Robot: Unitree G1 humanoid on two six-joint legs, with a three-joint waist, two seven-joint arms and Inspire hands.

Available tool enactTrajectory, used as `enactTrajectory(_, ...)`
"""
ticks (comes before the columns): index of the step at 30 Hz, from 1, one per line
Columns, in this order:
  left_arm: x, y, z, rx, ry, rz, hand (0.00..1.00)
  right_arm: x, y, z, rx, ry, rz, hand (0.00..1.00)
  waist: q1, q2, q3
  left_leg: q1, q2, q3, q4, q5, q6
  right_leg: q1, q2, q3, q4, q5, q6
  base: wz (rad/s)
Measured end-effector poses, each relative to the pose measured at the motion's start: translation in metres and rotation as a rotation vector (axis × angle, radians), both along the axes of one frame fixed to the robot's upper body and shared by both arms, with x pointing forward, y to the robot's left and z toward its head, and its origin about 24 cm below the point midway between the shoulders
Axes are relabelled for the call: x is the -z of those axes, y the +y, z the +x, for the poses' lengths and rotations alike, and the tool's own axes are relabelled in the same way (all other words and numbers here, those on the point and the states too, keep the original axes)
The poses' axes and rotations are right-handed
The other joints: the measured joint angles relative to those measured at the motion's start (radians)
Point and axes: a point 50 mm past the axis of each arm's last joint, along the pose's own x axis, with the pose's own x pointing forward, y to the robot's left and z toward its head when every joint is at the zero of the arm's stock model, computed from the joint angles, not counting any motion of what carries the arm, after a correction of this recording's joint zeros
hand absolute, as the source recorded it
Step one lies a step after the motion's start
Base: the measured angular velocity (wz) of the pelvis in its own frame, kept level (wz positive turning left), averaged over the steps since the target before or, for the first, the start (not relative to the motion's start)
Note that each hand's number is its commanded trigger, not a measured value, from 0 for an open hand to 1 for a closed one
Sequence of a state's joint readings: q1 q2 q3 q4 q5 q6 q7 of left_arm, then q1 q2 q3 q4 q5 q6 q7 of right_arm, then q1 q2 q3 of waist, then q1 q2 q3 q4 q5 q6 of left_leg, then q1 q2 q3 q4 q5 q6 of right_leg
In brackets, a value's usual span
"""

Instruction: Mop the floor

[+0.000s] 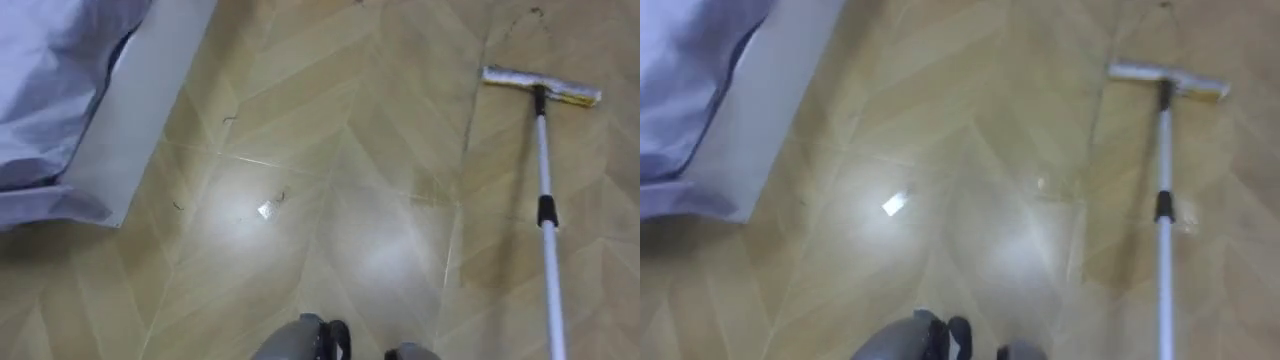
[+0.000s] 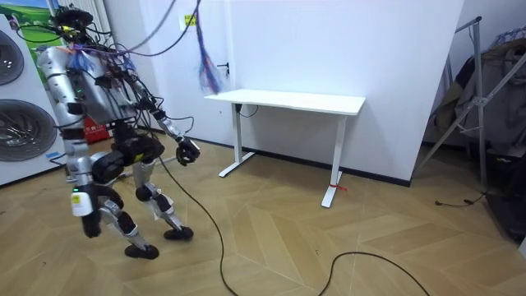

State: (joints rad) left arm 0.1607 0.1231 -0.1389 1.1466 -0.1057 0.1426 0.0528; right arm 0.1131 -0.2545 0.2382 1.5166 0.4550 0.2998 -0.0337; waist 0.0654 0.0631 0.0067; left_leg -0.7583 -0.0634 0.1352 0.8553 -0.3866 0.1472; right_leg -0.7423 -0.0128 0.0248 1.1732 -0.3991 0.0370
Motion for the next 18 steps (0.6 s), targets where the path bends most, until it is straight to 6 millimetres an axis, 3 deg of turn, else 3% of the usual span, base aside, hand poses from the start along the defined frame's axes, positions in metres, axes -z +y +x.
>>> enactTrajectory(2,0.001,-0.004,0.002,-0.002,-0.004,-0.009,0.00,0.002,0.002,0.007,-0.050,0.002,0.012,1.00,0.000,0.010,0.0105,0.008,-0.004,-0.022,0.002,-0.007,-0.005,-0.049,-0.001,0.000,-0.062,-0.020,-0.011,-1.20)
enactTrajectory(4,0.001,-0.005,0.001,-0.014,0.001,-0.006,0.00,0.004,0.004,0.017,-0.097,-0.015,0.011,1.00,-0.010,0.012,0.0132,0.005,-0.031,-0.064,0.012,-0.016,-0.018,-0.072,0.003,-0.001,-0.193,-0.023,-0.015,-0.94)
enactTrajectory(5,0.001,-0.006,0.002,-0.020,0.000,0.004,0.00,0.004,0.004,0.023,-0.114,-0.021,0.007,1.00,-0.017,0.008,0.0189,-0.007,-0.047,-0.083,0.035,-0.029,-0.027,-0.073,-0.005,-0.018,-0.217,-0.009,-0.066,-0.31)
enactTrajectory(6,0.001,-0.008,0.007,-0.023,-0.011,0.007,0.00,0.005,0.004,0.033,-0.117,-0.037,-0.004,1.00,-0.019,0.024,0.0190,-0.012,-0.055,-0.107,0.052,-0.036,-0.035,-0.068,-0.026,-0.061,-0.213,-0.013,-0.082,-0.08)
enactTrajectory(7,0.000,-0.007,0.011,-0.029,-0.020,0.011,0.00,0.006,0.006,0.039,-0.112,-0.046,-0.003,1.00,-0.021,0.024,0.0189,-0.011,-0.058,-0.111,0.053,-0.036,-0.035,-0.065,-0.039,-0.079,-0.210,-0.018,-0.086,0.38)
enactTrajectory(8,-0.001,-0.005,0.018,-0.050,-0.039,0.022,0.00,0.005,0.006,0.052,-0.097,-0.066,-0.009,1.00,-0.028,0.022,0.0198,-0.014,-0.061,-0.117,0.062,-0.036,-0.036,-0.061,-0.063,-0.108,-0.199,-0.030,-0.093,0.63)
enactTrajectory(9,-0.001,-0.002,0.022,-0.051,-0.049,0.032,0.00,0.004,0.003,0.068,-0.098,-0.086,-0.028,1.00,-0.029,0.005,0.0223,-0.016,-0.069,-0.118,0.070,-0.037,-0.038,-0.062,-0.079,-0.118,-0.177,-0.047,-0.096,0.63)
enactTrajectory(10,-0.002,-0.001,0.023,-0.053,-0.050,0.038,0.00,0.002,-0.001,0.079,-0.103,-0.105,-0.041,1.00,-0.027,-0.004,0.0226,-0.017,-0.069,-0.118,0.076,-0.039,-0.040,-0.061,-0.085,-0.123,-0.170,-0.057,-0.097,0.49)
enactTrajectory(11,-0.002,0.002,0.022,-0.055,-0.044,0.050,0.00,-0.003,-0.009,0.104,-0.116,-0.156,-0.076,1.00,-0.019,-0.021,0.0216,-0.020,-0.070,-0.122,0.086,-0.043,-0.046,-0.060,-0.093,-0.136,-0.158,-0.073,-0.100,0.27)
enactTrajectory(13,-0.003,0.011,0.021,-0.056,-0.037,0.073,0.00,-0.013,-0.021,0.141,-0.124,-0.262,-0.131,1.00,0.010,-0.048,0.0183,-0.023,-0.071,-0.132,0.099,-0.044,-0.054,-0.058,-0.093,-0.144,-0.147,-0.081,-0.105,0.29)
enactTrajectory(15,-0.006,0.023,0.021,-0.054,-0.035,0.106,0.00,-0.024,-0.032,0.170,-0.118,-0.383,-0.172,1.00,0.021,-0.068,0.0206,-0.037,-0.058,-0.141,0.116,-0.041,-0.061,-0.049,-0.090,-0.171,-0.148,-0.080,-0.121,0.51)
enactTrajectory(17,-0.008,0.034,0.017,-0.049,-0.005,0.134,0.00,-0.033,-0.036,0.198,-0.109,-0.519,-0.172,1.00,0.043,-0.072,0.0190,-0.060,-0.022,-0.125,0.142,-0.034,-0.072,-0.038,-0.065,-0.193,-0.165,-0.077,-0.126,0.67)
enactTrajectory(18,-0.008,0.035,0.016,-0.049,0.001,0.136,0.00,-0.035,-0.039,0.200,-0.111,-0.535,-0.172,1.00,0.051,-0.072,0.0189,-0.069,-0.012,-0.119,0.149,-0.028,-0.081,-0.036,-0.058,-0.191,-0.169,-0.078,-0.127,0.67)
